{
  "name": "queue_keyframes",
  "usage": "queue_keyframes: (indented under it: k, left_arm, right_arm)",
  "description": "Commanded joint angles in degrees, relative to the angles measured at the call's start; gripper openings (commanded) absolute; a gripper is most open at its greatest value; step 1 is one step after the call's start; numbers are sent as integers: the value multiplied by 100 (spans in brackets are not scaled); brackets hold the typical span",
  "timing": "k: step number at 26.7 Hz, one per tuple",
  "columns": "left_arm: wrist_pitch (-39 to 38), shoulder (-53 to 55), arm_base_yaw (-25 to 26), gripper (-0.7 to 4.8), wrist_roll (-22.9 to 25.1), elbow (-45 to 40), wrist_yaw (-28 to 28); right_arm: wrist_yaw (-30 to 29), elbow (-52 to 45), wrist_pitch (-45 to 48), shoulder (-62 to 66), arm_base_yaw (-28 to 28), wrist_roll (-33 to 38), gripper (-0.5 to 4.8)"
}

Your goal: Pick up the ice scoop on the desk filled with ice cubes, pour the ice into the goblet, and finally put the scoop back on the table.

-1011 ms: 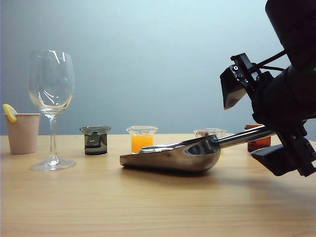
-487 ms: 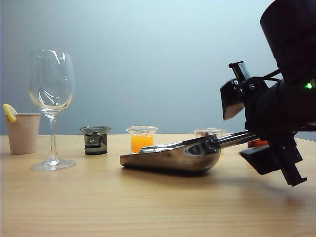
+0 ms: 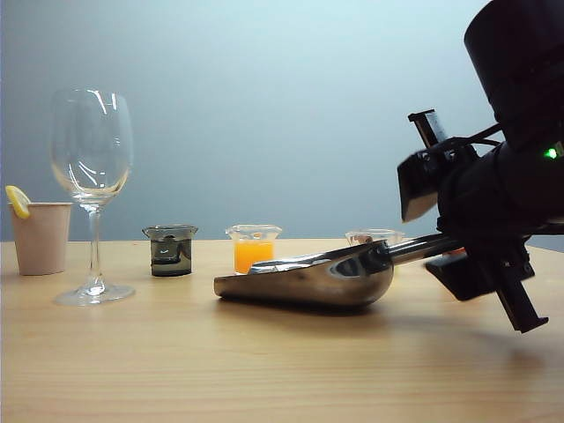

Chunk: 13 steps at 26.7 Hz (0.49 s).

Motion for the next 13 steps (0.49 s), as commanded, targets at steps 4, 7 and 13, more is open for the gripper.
queue_keyframes:
  k: [4,7,13]
  left_arm:
    - [66,-7,2,-5,24,26,-13]
    - [66,-7,2,-5,24,26,-15]
    - [63,-7,2,-5,24,26,-13]
  right_arm:
    - [11,9,50,-15,-4,-22,197]
    - [13,9,50,-15,-4,-22,163]
    - [9,9,50,-15,-4,-31,112]
